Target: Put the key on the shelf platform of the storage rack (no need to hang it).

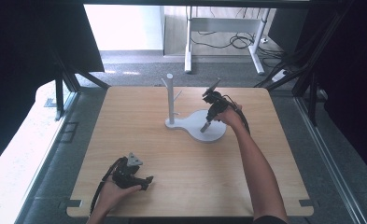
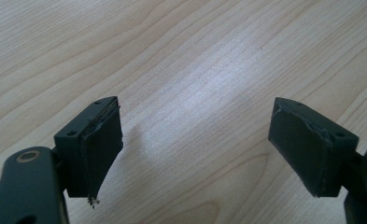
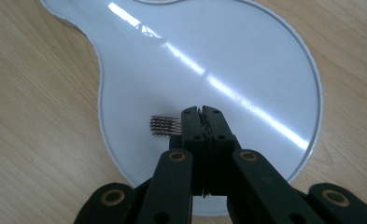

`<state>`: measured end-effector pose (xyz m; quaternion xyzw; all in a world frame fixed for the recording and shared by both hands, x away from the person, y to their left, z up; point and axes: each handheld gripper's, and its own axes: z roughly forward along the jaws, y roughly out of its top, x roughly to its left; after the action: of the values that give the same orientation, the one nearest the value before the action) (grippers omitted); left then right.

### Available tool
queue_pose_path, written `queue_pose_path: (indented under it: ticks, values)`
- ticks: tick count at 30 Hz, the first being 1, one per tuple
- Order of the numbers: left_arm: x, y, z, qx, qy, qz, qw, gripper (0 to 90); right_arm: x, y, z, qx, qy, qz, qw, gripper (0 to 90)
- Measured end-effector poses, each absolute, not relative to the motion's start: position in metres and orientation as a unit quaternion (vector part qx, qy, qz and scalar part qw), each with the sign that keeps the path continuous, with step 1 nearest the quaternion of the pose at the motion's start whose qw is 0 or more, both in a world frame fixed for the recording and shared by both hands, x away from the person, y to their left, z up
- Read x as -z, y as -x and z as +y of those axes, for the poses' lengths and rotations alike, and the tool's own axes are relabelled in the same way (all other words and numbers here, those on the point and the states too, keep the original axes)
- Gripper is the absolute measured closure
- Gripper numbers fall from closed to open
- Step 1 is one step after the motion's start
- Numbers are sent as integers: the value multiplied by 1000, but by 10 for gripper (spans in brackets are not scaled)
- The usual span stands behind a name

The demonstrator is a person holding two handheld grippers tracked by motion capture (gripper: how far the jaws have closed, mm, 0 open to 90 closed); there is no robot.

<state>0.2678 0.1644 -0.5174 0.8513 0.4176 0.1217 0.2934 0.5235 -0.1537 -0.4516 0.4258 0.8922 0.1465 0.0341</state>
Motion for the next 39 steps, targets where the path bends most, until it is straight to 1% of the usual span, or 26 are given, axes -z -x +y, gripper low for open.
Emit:
queue_pose_path:
  ticks: [8,9,11,17,21,25,31,39]
  values:
    - [518,-268,165,-122,-850,420,293,180,463,-524,-157,-149,-428,891,30,880]
    - [518,-268,165,-122,-850,420,293,179,463,-523,-158,-153,-428,890,30,847]
    - [518,-268,165,-123,-851,419,292,179,459,-522,-157,-157,-424,891,42,789]
    - [518,-268,164,-123,-852,417,290,179,445,-513,-157,-177,-408,894,58,644]
    - [518,-267,162,-121,-853,417,291,179,438,-501,-158,-189,-395,897,60,587]
    - [519,-267,161,-122,-854,416,288,179,434,-490,-162,-199,-382,900,59,554]
    - [520,-268,160,-122,-855,416,286,179,428,-465,-172,-216,-364,904,65,533]
    - [520,-267,156,-123,-860,407,283,179,430,-426,-199,-255,-362,894,71,513]
